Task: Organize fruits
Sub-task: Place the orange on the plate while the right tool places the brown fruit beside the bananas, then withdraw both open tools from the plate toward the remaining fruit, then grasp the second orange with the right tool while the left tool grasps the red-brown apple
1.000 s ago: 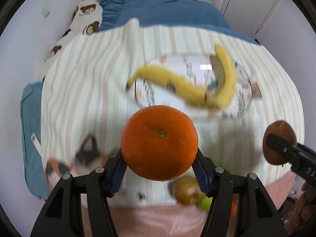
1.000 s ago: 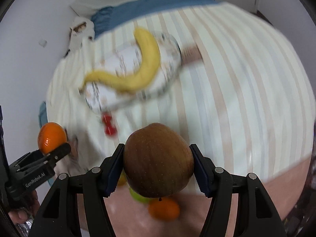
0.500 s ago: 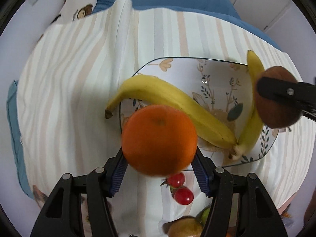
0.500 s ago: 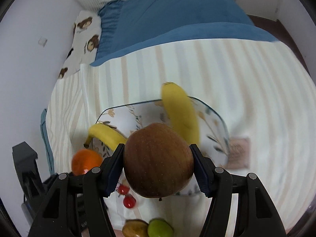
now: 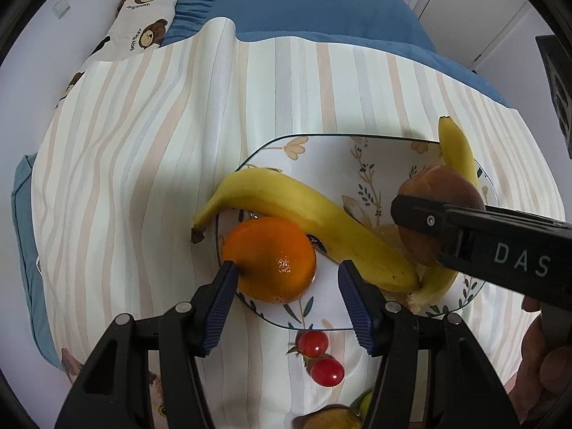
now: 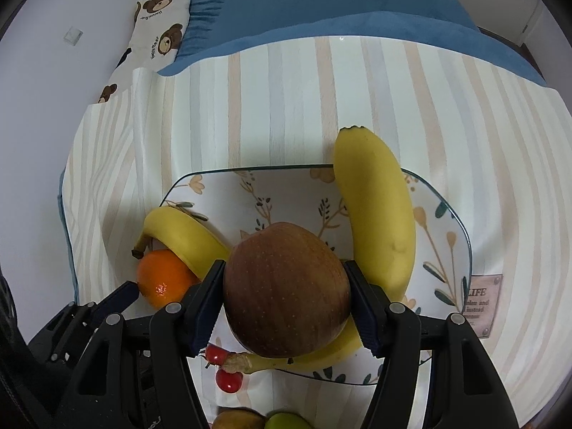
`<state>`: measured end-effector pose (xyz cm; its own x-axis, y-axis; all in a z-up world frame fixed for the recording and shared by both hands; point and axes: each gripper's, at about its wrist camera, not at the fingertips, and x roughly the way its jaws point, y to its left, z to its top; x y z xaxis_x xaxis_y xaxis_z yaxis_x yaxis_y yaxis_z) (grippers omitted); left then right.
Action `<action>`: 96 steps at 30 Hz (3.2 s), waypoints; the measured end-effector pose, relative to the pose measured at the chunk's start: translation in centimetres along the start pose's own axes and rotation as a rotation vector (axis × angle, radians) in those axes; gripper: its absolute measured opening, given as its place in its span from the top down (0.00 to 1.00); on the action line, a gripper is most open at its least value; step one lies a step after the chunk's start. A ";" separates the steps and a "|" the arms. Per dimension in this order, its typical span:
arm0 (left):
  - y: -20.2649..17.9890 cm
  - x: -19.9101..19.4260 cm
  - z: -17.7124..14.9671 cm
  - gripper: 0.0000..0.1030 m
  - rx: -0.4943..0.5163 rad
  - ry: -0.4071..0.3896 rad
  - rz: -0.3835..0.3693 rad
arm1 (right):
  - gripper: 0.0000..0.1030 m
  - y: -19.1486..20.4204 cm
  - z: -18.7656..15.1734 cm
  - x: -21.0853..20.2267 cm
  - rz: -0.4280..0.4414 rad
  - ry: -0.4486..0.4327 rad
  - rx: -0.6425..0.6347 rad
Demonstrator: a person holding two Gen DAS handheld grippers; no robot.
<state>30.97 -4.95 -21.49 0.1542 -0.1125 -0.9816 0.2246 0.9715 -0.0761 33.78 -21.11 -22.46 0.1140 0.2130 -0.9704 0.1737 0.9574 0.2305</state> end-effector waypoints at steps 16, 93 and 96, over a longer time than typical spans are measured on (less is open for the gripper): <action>1.3 -5.6 -0.7 0.45 -0.036 -0.073 -0.013 | 0.22 -2.1 -1.8 -6.2 -0.028 -0.093 0.038; -6.9 2.6 -16.7 0.36 0.227 0.157 0.011 | 0.35 -6.3 -35.9 0.3 -0.058 0.050 0.161; -7.2 2.3 -17.3 0.36 0.239 0.131 0.019 | 0.35 -6.8 -36.4 0.0 -0.055 0.047 0.169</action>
<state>13.09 -8.57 -26.27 0.0379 -0.0516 -0.9979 0.4460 0.8946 -0.0293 -2.95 -20.49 -26.67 0.0543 0.1739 -0.9833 0.3407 0.9224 0.1820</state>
